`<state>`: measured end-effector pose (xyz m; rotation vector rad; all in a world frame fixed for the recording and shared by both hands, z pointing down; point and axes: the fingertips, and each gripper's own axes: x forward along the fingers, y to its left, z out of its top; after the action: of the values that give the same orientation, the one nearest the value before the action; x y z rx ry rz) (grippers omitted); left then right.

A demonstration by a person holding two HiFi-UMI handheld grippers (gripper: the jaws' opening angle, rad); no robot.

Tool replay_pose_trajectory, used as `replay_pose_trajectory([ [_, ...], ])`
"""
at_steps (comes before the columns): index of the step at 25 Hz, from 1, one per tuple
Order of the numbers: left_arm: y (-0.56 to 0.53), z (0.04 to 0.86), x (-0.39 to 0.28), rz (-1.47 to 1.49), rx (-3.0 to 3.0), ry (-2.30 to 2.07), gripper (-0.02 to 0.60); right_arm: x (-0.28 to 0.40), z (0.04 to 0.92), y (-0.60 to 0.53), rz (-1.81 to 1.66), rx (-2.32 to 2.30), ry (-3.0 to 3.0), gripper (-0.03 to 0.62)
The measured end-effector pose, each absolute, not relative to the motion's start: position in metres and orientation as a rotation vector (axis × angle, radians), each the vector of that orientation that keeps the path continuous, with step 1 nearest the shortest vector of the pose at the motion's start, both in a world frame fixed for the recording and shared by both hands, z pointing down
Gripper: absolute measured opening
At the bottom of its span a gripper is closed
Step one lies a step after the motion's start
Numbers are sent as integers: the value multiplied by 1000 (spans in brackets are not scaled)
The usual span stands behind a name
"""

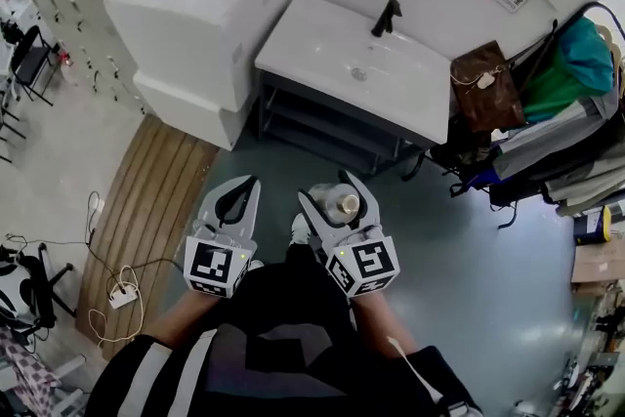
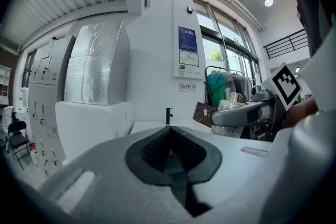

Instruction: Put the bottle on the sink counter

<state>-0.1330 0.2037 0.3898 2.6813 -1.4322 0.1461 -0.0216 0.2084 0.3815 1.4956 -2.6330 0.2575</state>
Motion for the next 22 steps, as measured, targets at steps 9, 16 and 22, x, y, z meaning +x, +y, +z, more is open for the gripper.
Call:
replay_pose_trajectory([
  [9, 133, 388, -113, 177, 2628, -1511, 1, -5, 391, 131, 278, 1393, -2664, 342],
  [16, 85, 386, -83, 199, 2598, -1550, 1, 21, 394, 82, 304, 1331, -2694, 342],
  [22, 56, 386, -55, 226, 2576, -1580, 1, 45, 394, 50, 297, 1277, -2727, 342],
])
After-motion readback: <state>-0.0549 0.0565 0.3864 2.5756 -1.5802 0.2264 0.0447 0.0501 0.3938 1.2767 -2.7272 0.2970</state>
